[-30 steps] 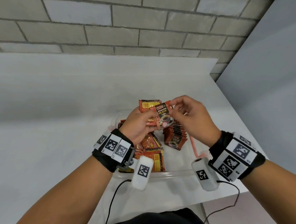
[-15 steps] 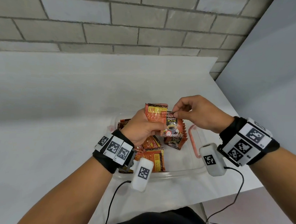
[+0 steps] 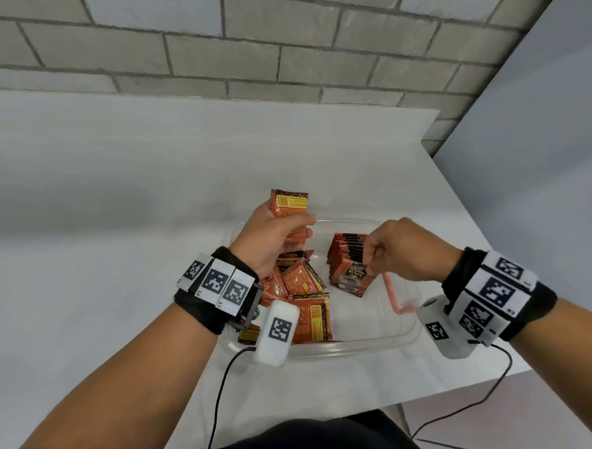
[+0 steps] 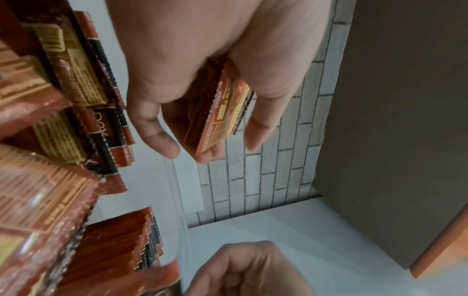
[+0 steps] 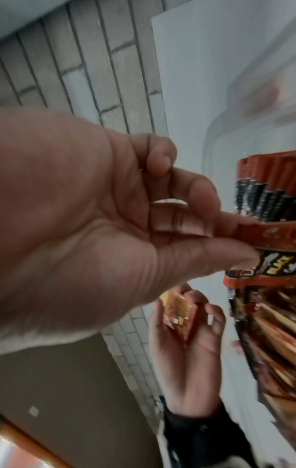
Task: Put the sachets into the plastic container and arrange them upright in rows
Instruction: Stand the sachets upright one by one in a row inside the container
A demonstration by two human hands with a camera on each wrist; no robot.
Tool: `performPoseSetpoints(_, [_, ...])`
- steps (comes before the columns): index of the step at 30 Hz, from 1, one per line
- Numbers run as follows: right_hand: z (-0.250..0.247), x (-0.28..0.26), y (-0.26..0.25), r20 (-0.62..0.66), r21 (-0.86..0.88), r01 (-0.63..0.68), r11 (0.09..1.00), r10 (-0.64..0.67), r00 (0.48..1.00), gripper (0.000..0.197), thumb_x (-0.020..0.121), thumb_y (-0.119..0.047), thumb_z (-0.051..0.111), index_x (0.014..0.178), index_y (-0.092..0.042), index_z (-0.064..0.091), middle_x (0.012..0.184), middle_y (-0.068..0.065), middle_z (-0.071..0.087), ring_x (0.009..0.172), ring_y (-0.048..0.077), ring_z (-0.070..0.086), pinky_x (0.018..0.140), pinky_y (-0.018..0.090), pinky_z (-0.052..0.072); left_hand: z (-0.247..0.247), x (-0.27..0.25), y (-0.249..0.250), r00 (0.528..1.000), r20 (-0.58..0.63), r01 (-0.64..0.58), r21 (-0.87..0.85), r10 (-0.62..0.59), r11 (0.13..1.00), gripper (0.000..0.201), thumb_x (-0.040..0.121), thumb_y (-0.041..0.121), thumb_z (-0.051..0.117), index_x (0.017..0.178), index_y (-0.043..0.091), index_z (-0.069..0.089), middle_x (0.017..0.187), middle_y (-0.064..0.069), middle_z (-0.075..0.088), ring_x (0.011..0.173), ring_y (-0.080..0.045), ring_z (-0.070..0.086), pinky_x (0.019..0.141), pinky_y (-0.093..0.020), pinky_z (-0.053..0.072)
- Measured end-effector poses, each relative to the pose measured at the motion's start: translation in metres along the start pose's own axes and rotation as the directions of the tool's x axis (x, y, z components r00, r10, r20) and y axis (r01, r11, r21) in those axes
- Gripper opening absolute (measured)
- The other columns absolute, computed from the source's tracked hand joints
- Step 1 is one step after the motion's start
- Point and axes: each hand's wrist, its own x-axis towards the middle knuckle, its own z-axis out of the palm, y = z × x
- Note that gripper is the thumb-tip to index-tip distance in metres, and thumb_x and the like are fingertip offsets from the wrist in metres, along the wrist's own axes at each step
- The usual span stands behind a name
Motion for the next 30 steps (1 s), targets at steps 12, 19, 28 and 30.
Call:
performPoseSetpoints(12, [0.026, 0.014, -0.006, 0.063, -0.381, 0.018, 0.924, 0.007, 0.998, 0.012, 0.084, -0.010, 0.056, 0.076, -0.019, 0.056, 0.075, -0.002, 0.052, 0.070, 0.021, 0.055, 0.051, 0.025, 0.036, 0.000, -0.003, 0.001, 1.000, 0.009, 0.021, -0.017, -0.021, 1.000, 0.031, 0.086, 0.013, 0.066, 0.116, 0.005, 0.060, 0.092, -0.006, 0.064, 0.077, -0.015, 0.064, 0.068, -0.028, 0.050])
performPoseSetpoints(19, [0.030, 0.017, -0.006, 0.120, -0.475, 0.045, 0.879, 0.014, 0.993, 0.006, 0.083, -0.006, 0.057, 0.084, -0.010, 0.061, 0.078, 0.002, 0.054, 0.062, 0.018, 0.046, 0.047, 0.022, 0.029, 0.001, -0.004, 0.002, 0.999, 0.023, 0.027, -0.001, -0.027, 1.000, 0.027, 0.086, 0.014, 0.066, 0.111, 0.004, 0.061, 0.089, -0.004, 0.066, 0.077, -0.014, 0.065, 0.064, -0.025, 0.051])
performPoseSetpoints(28, [0.031, 0.018, -0.009, 0.134, -0.586, 0.098, 0.804, -0.023, 0.991, 0.006, 0.085, -0.016, 0.063, 0.086, -0.011, 0.059, 0.084, 0.005, 0.058, 0.066, 0.021, 0.050, 0.046, 0.023, 0.030, 0.001, -0.007, 0.002, 0.999, 0.027, 0.028, -0.007, -0.028, 1.000, 0.018, 0.087, 0.013, 0.065, 0.104, 0.009, 0.062, 0.089, -0.004, 0.067, 0.077, -0.015, 0.066, 0.064, -0.025, 0.050])
performPoseSetpoints(30, [0.031, 0.018, -0.009, 0.131, -0.587, 0.099, 0.803, -0.026, 0.991, 0.010, 0.085, -0.017, 0.063, 0.084, -0.013, 0.055, 0.082, 0.003, 0.055, 0.066, 0.021, 0.049, 0.047, 0.023, 0.031, 0.001, -0.007, 0.001, 0.999, 0.024, 0.028, -0.009, -0.028, 1.000, 0.016, 0.087, 0.013, 0.065, 0.102, 0.011, 0.062, 0.089, -0.004, 0.067, 0.077, -0.015, 0.066, 0.064, -0.026, 0.050])
